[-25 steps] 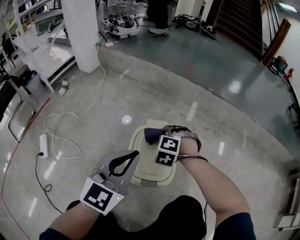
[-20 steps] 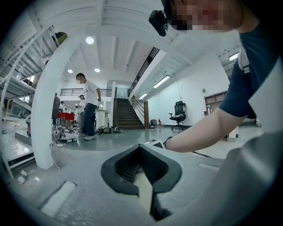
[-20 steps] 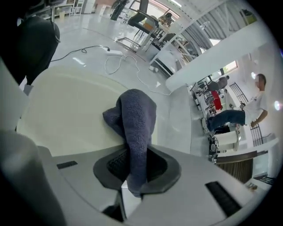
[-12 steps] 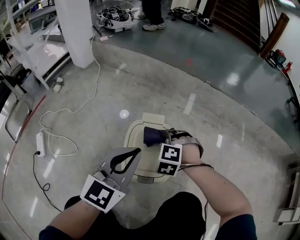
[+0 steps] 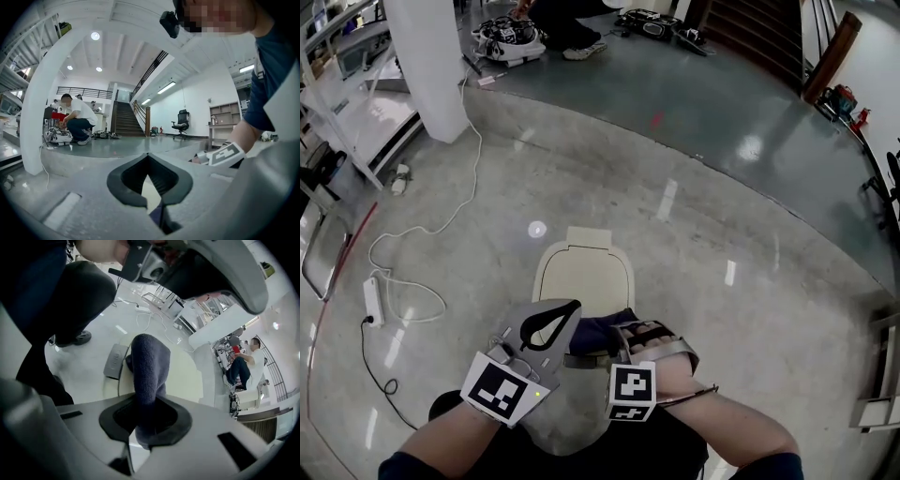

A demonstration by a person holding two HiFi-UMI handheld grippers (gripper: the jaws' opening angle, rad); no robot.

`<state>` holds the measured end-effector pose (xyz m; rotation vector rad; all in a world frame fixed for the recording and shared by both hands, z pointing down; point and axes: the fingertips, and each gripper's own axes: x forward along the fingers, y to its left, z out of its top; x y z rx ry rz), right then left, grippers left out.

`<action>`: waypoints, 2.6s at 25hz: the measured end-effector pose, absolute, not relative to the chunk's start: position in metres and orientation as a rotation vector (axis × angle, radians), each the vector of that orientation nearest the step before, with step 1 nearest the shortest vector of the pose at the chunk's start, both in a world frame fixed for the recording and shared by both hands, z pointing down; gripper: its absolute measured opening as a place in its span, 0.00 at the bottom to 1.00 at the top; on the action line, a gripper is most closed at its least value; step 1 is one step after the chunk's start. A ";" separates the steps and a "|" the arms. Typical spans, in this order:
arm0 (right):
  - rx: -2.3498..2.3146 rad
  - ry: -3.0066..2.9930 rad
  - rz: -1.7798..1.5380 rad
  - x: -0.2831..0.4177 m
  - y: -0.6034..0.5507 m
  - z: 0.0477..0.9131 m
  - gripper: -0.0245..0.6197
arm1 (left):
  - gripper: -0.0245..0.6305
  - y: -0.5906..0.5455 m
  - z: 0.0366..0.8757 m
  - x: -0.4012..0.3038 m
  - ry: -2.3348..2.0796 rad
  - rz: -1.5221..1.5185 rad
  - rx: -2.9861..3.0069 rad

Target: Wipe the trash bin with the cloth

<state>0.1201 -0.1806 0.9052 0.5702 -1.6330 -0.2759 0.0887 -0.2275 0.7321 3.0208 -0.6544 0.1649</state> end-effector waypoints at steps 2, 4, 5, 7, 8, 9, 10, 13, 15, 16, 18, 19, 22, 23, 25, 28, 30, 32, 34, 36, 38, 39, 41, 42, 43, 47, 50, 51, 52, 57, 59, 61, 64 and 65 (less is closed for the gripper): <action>0.563 -1.649 -0.250 0.115 -0.166 0.907 0.12 | 0.03 -0.226 0.731 0.093 -0.634 0.156 3.023; 0.548 -1.666 -0.223 0.110 -0.152 0.910 0.12 | 0.03 -0.226 0.730 0.096 -0.617 0.151 3.027; 0.543 -1.672 -0.216 0.109 -0.147 0.911 0.12 | 0.03 -0.225 0.729 0.097 -0.610 0.148 3.029; 0.538 -1.678 -0.206 0.107 -0.140 0.911 0.12 | 0.03 -0.225 0.728 0.098 -0.598 0.142 3.034; 0.536 -1.680 -0.196 0.106 -0.137 0.911 0.12 | 0.03 -0.226 0.727 0.097 -0.593 0.137 3.036; 0.533 -1.682 -0.183 0.107 -0.135 0.911 0.12 | 0.03 -0.225 0.725 0.097 -0.590 0.130 3.037; 0.530 -1.686 -0.171 0.107 -0.133 0.909 0.12 | 0.03 -0.225 0.723 0.097 -0.588 0.123 3.038; 0.560 -1.705 -0.156 0.111 -0.138 0.896 0.12 | 0.03 -0.225 0.716 0.095 -0.586 0.117 3.047; 0.599 -1.712 -0.150 0.115 -0.145 0.887 0.12 | 0.03 -0.228 0.712 0.093 -0.589 0.122 3.056; 0.621 -1.715 -0.144 0.118 -0.150 0.883 0.12 | 0.03 -0.230 0.710 0.092 -0.592 0.130 3.061; 0.667 -1.723 -0.120 0.122 -0.158 0.873 0.12 | 0.03 -0.234 0.705 0.091 -0.598 0.149 3.059; 0.692 -1.731 -0.105 0.124 -0.162 0.866 0.12 | 0.03 -0.235 0.700 0.091 -0.599 0.153 3.049; 0.766 -1.769 -0.062 0.121 -0.164 0.832 0.12 | 0.03 -0.237 0.674 0.089 -0.593 0.164 3.013; 0.789 -1.781 -0.049 0.120 -0.163 0.820 0.12 | 0.03 -0.236 0.663 0.087 -0.592 0.174 3.004; 0.822 -1.790 -0.028 0.118 -0.159 0.793 0.12 | 0.03 -0.235 0.639 0.083 -0.587 0.197 2.992; 0.845 -1.798 0.022 0.110 -0.151 0.752 0.12 | 0.03 -0.232 0.596 0.075 -0.571 0.222 2.980; 0.848 -1.810 0.067 0.104 -0.146 0.722 0.12 | 0.03 -0.231 0.564 0.066 -0.582 0.220 2.945; 0.859 -1.819 0.105 0.100 -0.141 0.688 0.12 | 0.03 -0.228 0.526 0.056 -0.597 0.220 2.924; 0.881 -1.827 0.135 0.099 -0.136 0.650 0.12 | 0.03 -0.221 0.484 0.048 -0.585 0.225 2.944; 0.901 -1.833 0.159 0.096 -0.132 0.614 0.12 | 0.03 -0.210 0.442 0.043 -0.541 0.232 3.014; 0.913 -1.838 0.168 0.092 -0.130 0.579 0.12 | 0.03 -0.201 0.401 0.036 -0.499 0.234 3.098; 0.916 -1.841 0.170 0.088 -0.129 0.562 0.12 | 0.03 -0.198 0.381 0.031 -0.488 0.232 3.126; 0.916 -1.853 0.175 0.079 -0.127 0.528 0.12 | 0.03 -0.191 0.345 0.019 -0.489 0.226 3.137; 0.915 -1.860 0.177 0.074 -0.124 0.511 0.12 | 0.03 -0.187 0.328 0.013 -0.497 0.224 3.122; 0.915 -1.868 0.179 0.070 -0.120 0.496 0.12 | 0.03 -0.181 0.313 0.008 -0.503 0.226 3.104; 0.907 -1.897 0.193 0.056 -0.101 0.434 0.12 | 0.03 -0.144 0.261 0.002 -0.447 0.268 3.095; 0.917 -1.926 0.183 0.052 -0.082 0.391 0.12 | 0.03 -0.110 0.232 0.008 -0.384 0.286 3.105; 0.926 -1.934 0.182 0.052 -0.075 0.376 0.12 | 0.03 -0.102 0.225 0.010 -0.373 0.281 3.107; 0.937 -1.941 0.181 0.052 -0.068 0.363 0.12 | 0.03 -0.096 0.219 0.013 -0.366 0.273 3.107; 1.045 -2.017 0.192 0.062 -0.044 0.313 0.12 | 0.03 -0.072 0.196 0.024 -0.360 0.209 3.101; 1.102 -2.046 0.192 0.068 -0.039 0.298 0.12 | 0.03 -0.063 0.188 0.029 -0.359 0.183 3.097; 1.143 -2.079 0.196 0.072 -0.031 0.288 0.12 | 0.03 -0.053 0.179 0.034 -0.356 0.159 3.093; 1.198 -2.132 0.230 0.079 -0.024 0.277 0.12 | 0.03 -0.037 0.165 0.041 -0.347 0.128 3.087; 1.222 -2.154 0.246 0.081 -0.022 0.272 0.12 | 0.03 -0.031 0.160 0.044 -0.343 0.118 3.085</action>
